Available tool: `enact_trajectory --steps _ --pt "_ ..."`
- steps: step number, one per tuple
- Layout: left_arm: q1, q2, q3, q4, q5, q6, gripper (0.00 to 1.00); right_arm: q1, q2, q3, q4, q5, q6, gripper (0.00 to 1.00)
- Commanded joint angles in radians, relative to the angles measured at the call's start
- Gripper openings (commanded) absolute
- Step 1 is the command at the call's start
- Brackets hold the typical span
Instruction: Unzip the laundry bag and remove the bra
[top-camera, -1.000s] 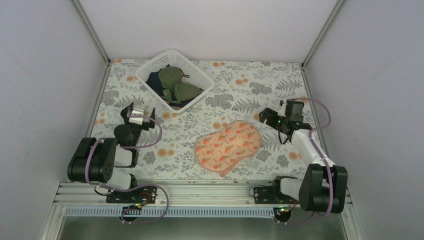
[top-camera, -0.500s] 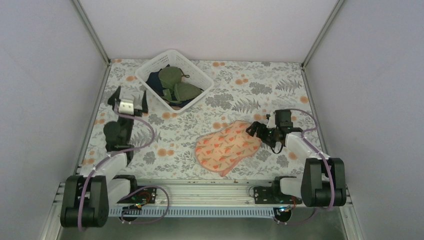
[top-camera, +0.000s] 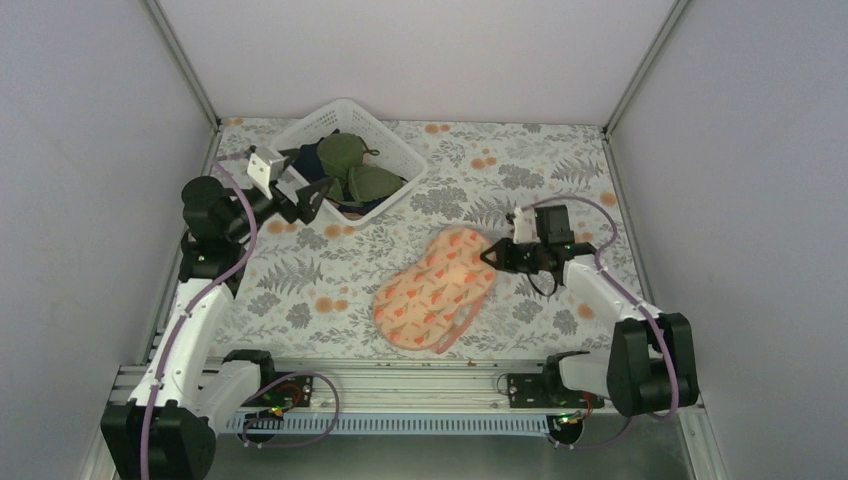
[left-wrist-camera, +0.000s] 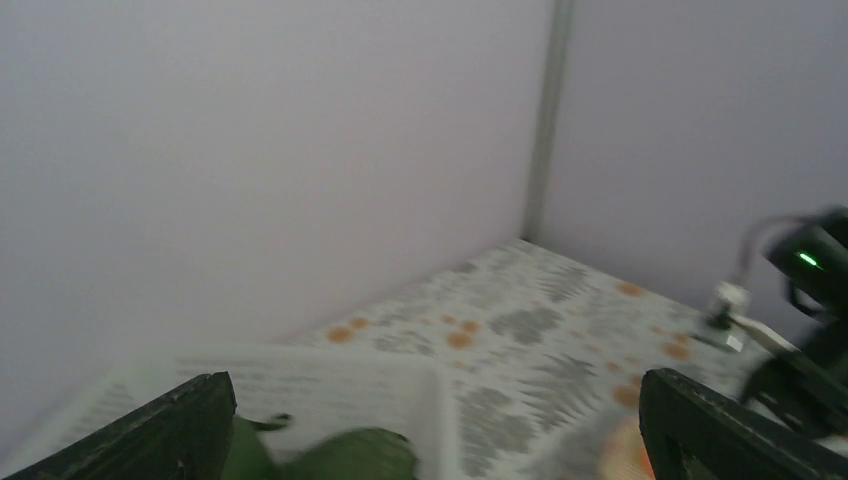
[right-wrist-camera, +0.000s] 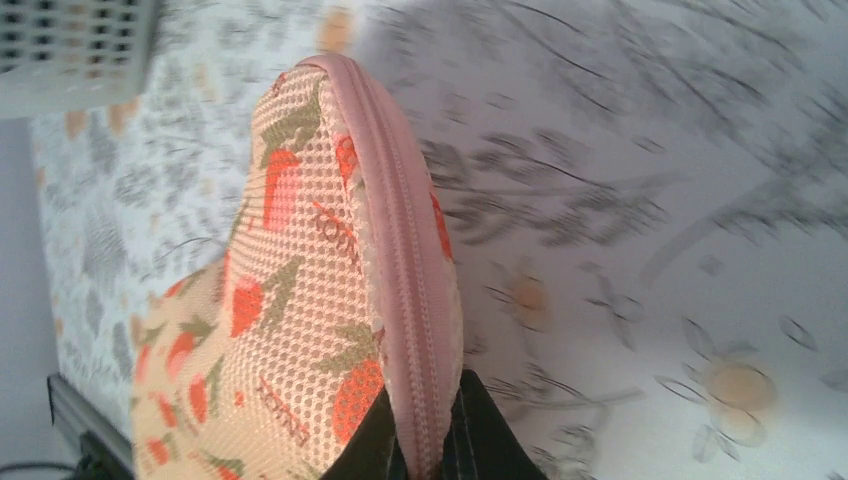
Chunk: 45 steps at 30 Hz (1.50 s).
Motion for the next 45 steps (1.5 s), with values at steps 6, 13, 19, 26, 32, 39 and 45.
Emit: enact_trajectory --steps 6,13,19,26,32,39,45 --pt "-0.072 -0.078 -0.077 -0.083 0.241 -0.025 1.0 0.226 -0.085 0.441 -0.164 -0.133 -0.444 0.04" --pt "-0.119 -0.119 -0.107 -0.254 0.433 0.231 1.0 0.297 -0.162 0.466 -0.017 -0.299 -0.766 0.03" --pt "-0.191 -0.121 -0.126 -0.376 0.449 0.31 1.0 0.366 -0.166 0.47 0.066 -0.405 -0.985 0.03" --pt "-0.276 -0.102 -0.139 -0.427 0.514 0.41 1.0 0.386 -0.079 0.552 0.079 -0.366 -1.051 0.03" --pt "-0.286 -0.099 -0.177 -0.279 0.414 0.29 1.0 0.403 -0.034 0.603 0.042 -0.314 -1.084 0.03" --pt "-0.309 -0.076 -0.211 -0.182 0.342 0.201 0.53 0.406 -0.008 0.631 0.05 -0.298 -1.056 0.03" --pt "-0.318 -0.085 -0.265 -0.04 0.387 0.04 0.05 0.406 0.035 0.652 0.07 -0.229 -0.952 0.03"
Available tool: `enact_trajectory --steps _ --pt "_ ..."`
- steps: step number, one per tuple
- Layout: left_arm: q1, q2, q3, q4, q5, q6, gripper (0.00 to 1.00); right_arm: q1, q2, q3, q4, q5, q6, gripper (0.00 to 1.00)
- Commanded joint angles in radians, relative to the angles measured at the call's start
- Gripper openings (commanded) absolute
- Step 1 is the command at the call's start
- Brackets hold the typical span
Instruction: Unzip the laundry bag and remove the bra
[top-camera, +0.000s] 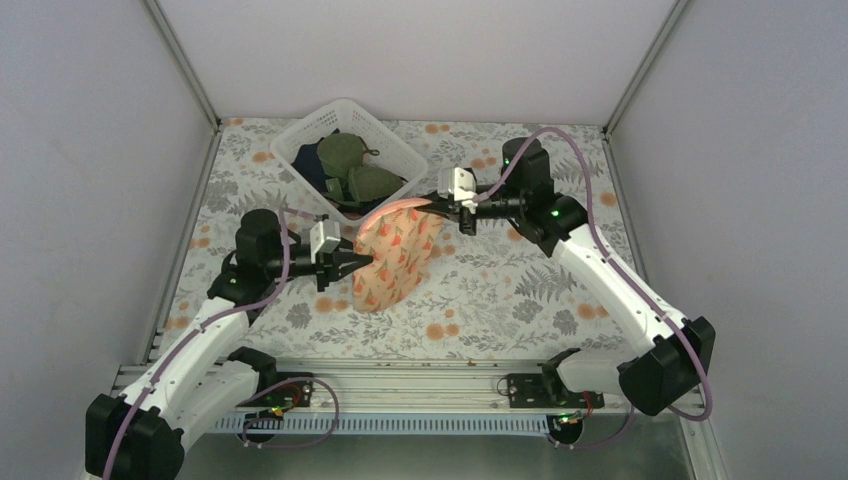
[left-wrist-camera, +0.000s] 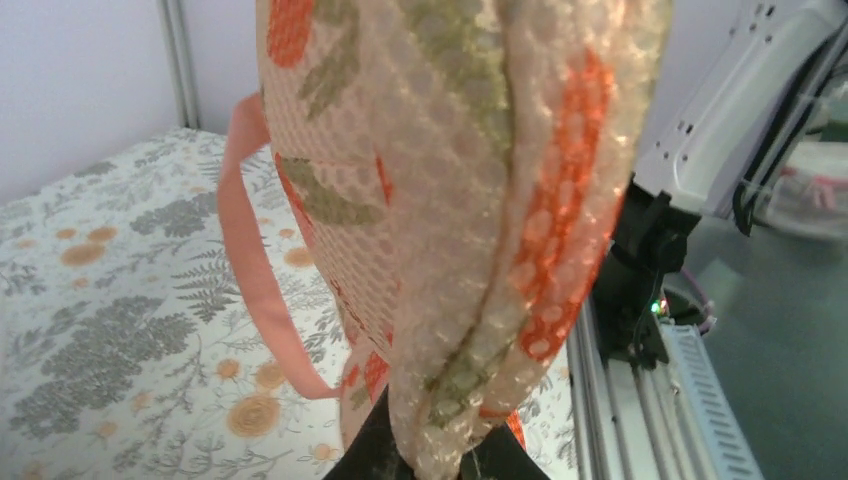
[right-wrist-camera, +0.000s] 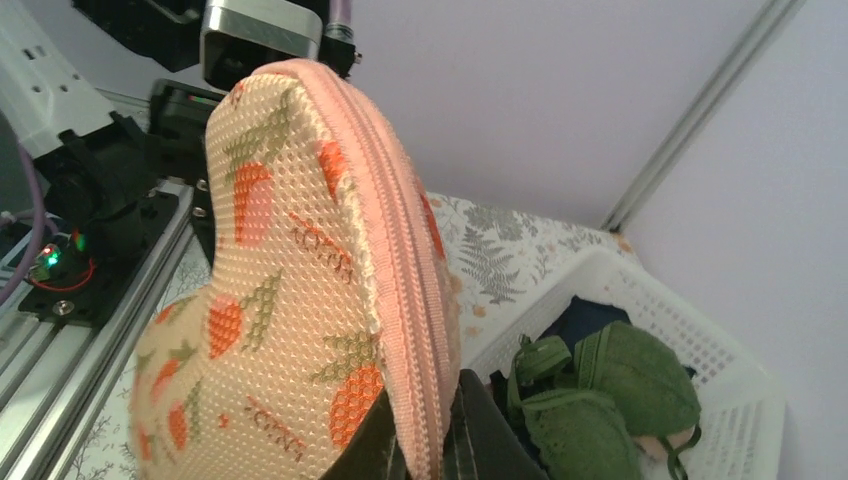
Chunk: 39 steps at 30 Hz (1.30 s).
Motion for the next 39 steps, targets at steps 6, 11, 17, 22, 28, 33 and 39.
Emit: enact_trajectory --steps 6,11,17,22,28,33,39 --pt "0.02 -0.016 -0.045 0.388 -0.053 -0.43 0.02 0.009 0.036 0.023 0.12 0.29 0.296 0.63" --pt "0.133 -0.018 -0.023 0.509 -0.328 -0.805 0.02 0.009 -0.02 -0.026 0.142 0.535 0.387 0.96" --pt "0.258 -0.025 0.072 0.325 -0.534 -1.079 0.02 0.08 -0.123 -0.117 0.184 0.64 0.426 0.94" --pt "0.359 -0.021 0.132 0.068 -0.618 -1.26 0.02 0.321 -0.149 -0.283 0.437 0.85 0.29 0.96" --pt "0.418 -0.047 0.182 -0.023 -0.628 -1.311 0.02 0.484 0.056 -0.289 0.711 0.97 0.21 1.0" --pt "0.429 -0.056 0.199 -0.053 -0.628 -1.318 0.02 0.512 0.229 -0.19 0.801 0.975 0.18 1.0" --pt "0.431 -0.06 0.187 -0.062 -0.629 -1.324 0.02 0.512 0.301 -0.153 0.828 0.961 0.197 0.84"
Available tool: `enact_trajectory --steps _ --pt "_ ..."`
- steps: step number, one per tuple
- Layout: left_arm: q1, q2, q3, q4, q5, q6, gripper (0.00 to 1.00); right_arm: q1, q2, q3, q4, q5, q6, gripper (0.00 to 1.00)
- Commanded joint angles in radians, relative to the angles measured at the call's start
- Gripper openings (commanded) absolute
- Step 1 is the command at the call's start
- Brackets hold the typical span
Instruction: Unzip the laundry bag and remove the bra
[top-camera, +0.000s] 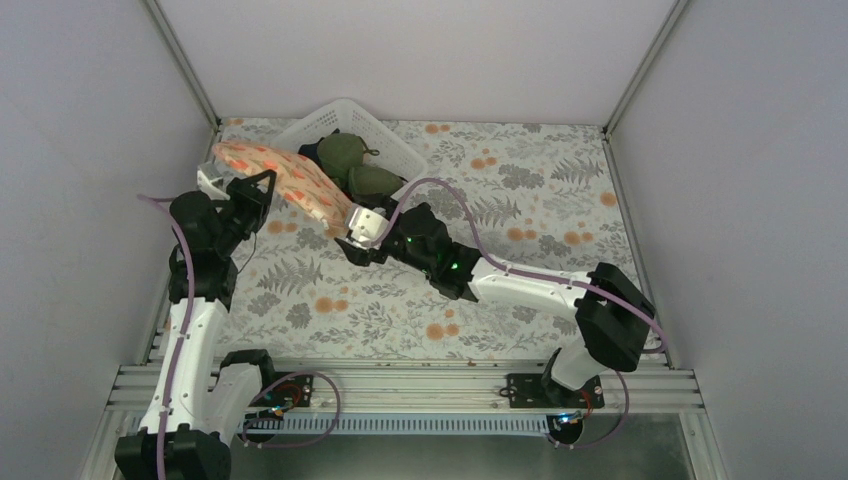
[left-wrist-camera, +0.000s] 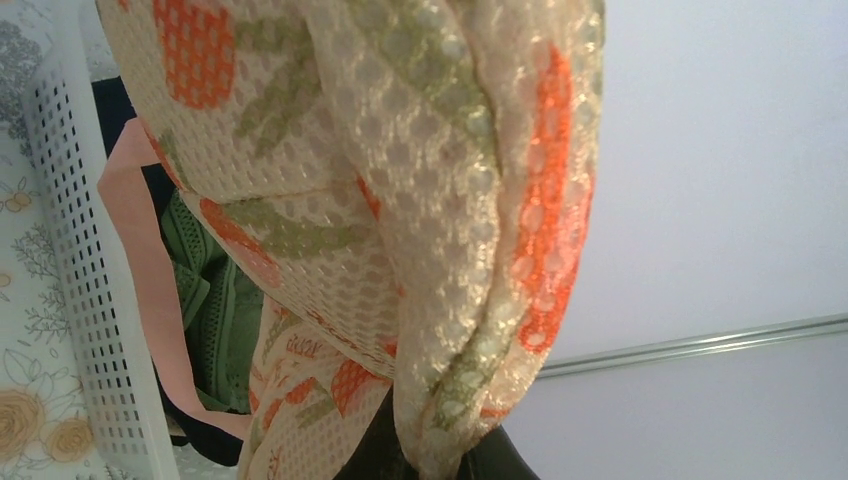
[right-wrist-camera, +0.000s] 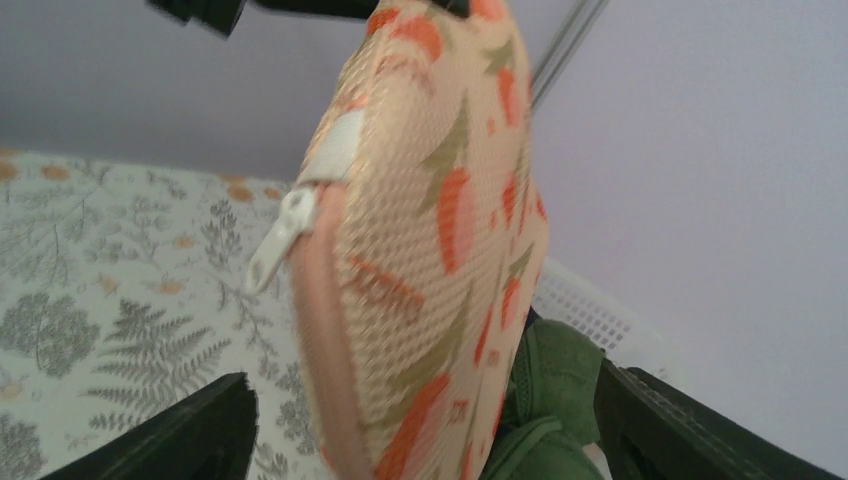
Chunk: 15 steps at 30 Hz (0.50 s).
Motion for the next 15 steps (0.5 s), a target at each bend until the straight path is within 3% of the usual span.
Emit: enact_trajectory --steps 1,3,5,11,15 --pt "0.005 -0.018 0.022 -0.004 0.002 -0.033 0.02 0.008 0.015 0.042 0.11 0.031 -0.003 0.75" --pt "0.005 -0.02 0.015 -0.005 0.001 -0.036 0.02 0.008 0.027 0.05 0.107 0.043 0.004 0.61" --pt "0.005 -0.023 0.009 -0.005 0.003 -0.04 0.02 0.009 0.036 0.06 0.097 0.037 0.003 0.53" --pt "0.005 -0.026 0.002 0.004 0.007 -0.049 0.02 0.008 0.078 0.095 0.064 0.026 -0.02 0.61" --pt "0.005 -0.028 0.003 0.002 0.01 -0.05 0.02 0.006 0.123 0.13 0.048 0.042 -0.022 0.48"
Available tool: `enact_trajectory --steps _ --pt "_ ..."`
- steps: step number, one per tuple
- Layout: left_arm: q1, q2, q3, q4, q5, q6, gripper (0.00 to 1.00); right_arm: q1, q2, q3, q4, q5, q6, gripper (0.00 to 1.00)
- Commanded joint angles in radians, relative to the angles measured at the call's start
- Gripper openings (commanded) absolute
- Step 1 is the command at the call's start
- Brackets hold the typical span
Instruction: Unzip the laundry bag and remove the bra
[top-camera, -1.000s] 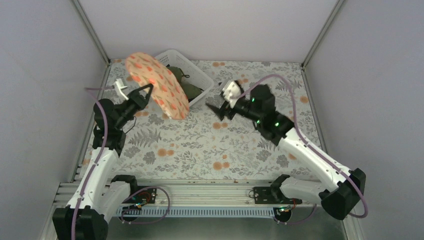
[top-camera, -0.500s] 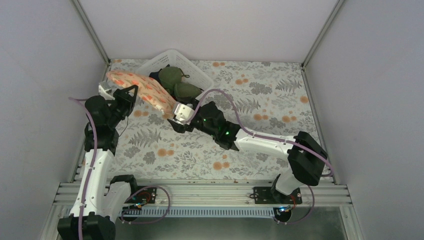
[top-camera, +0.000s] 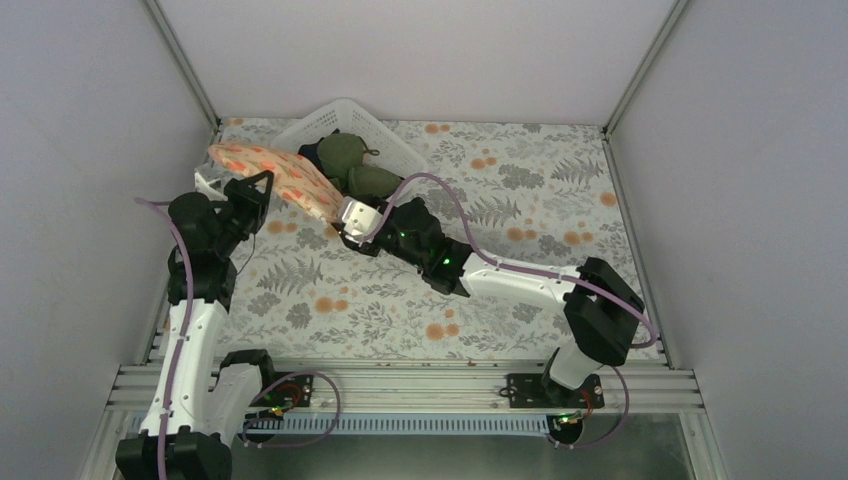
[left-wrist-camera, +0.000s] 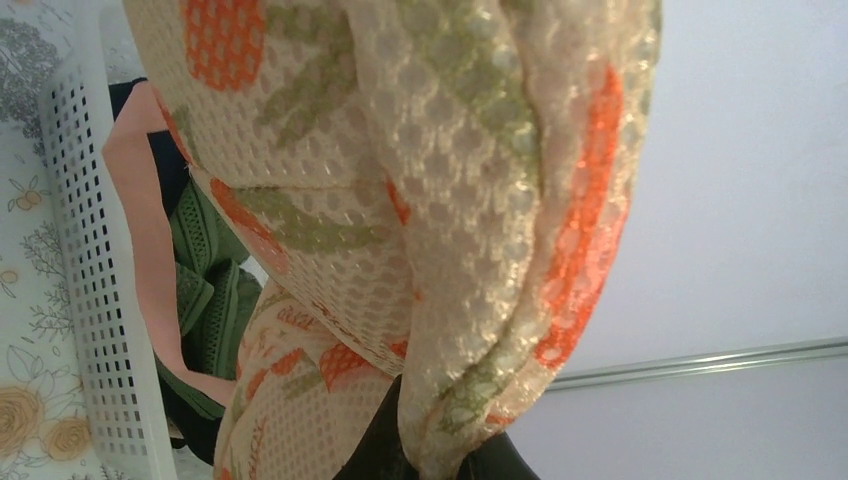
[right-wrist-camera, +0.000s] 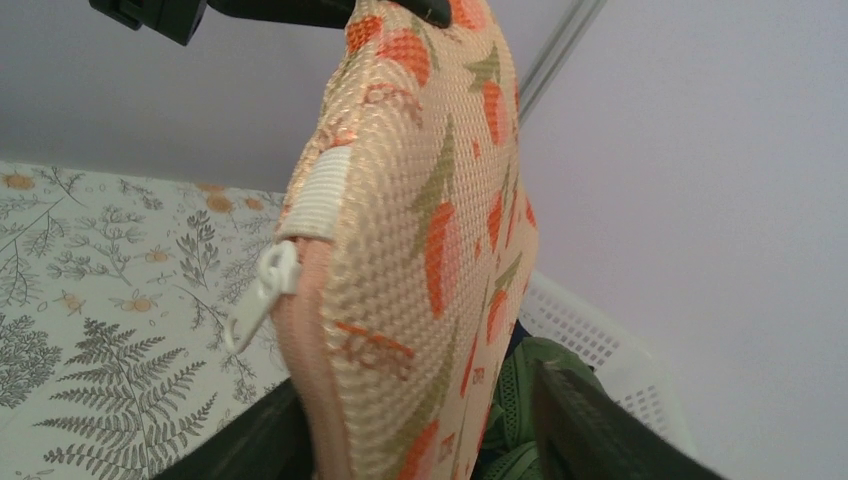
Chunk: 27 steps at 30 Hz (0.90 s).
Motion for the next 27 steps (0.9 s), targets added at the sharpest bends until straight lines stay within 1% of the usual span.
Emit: enact_trajectory --steps 1,3,5,7,10,11,12,13,15,16,20,22,24,25,26,27 --pt "0.001 -0.021 0.002 0.014 0.024 -0.015 0.02 0.007 0.057 0.068 0.006 0.025 -0.006 0.42" --pt "0.001 -0.025 -0.001 0.011 0.024 -0.015 0.02 0.006 0.058 0.079 0.0 0.025 0.001 0.27" --pt "0.001 -0.03 -0.006 0.004 0.022 -0.016 0.02 0.001 0.046 0.076 0.0 0.02 0.012 0.06" --pt "0.001 -0.035 -0.012 -0.001 0.021 -0.016 0.02 -0.007 0.032 0.068 -0.001 0.013 0.02 0.03" --pt "0.001 -0.043 -0.024 0.002 0.017 0.005 0.02 -0.035 -0.028 0.047 -0.009 -0.004 0.031 0.03" --pt "0.002 -0.046 -0.029 -0.001 0.014 0.028 0.04 -0.045 -0.046 0.041 -0.02 -0.016 0.033 0.03" --pt "0.003 -0.053 -0.033 -0.008 0.009 0.059 0.17 -0.058 -0.064 0.035 -0.034 -0.031 0.033 0.03" --pt "0.006 -0.058 -0.041 -0.023 0.001 0.086 0.5 -0.071 -0.085 0.029 -0.052 -0.05 0.032 0.03" --pt "0.013 -0.076 -0.053 -0.048 -0.013 0.161 0.95 -0.096 -0.124 0.017 -0.099 -0.103 0.025 0.03" --pt "0.016 -0.093 -0.055 -0.067 -0.026 0.236 0.99 -0.107 -0.147 0.009 -0.128 -0.128 0.014 0.03" --pt "0.046 -0.151 -0.028 -0.17 -0.151 0.486 1.0 -0.143 -0.229 0.0 -0.301 -0.243 -0.047 0.03" --pt "0.055 -0.184 -0.007 -0.158 -0.18 0.656 1.0 -0.161 -0.265 0.003 -0.409 -0.31 -0.082 0.03" --pt "0.056 -0.221 0.013 -0.109 -0.164 0.846 1.0 -0.174 -0.294 0.009 -0.51 -0.359 -0.116 0.03" --pt "0.055 -0.245 0.011 -0.07 -0.124 0.944 1.0 -0.18 -0.302 0.012 -0.549 -0.376 -0.13 0.03" --pt "0.056 -0.266 0.003 -0.024 -0.025 1.056 1.0 -0.187 -0.308 0.014 -0.589 -0.397 -0.143 0.04" --pt "0.055 -0.286 -0.007 0.006 0.141 1.205 1.0 -0.19 -0.313 0.017 -0.621 -0.416 -0.154 0.03"
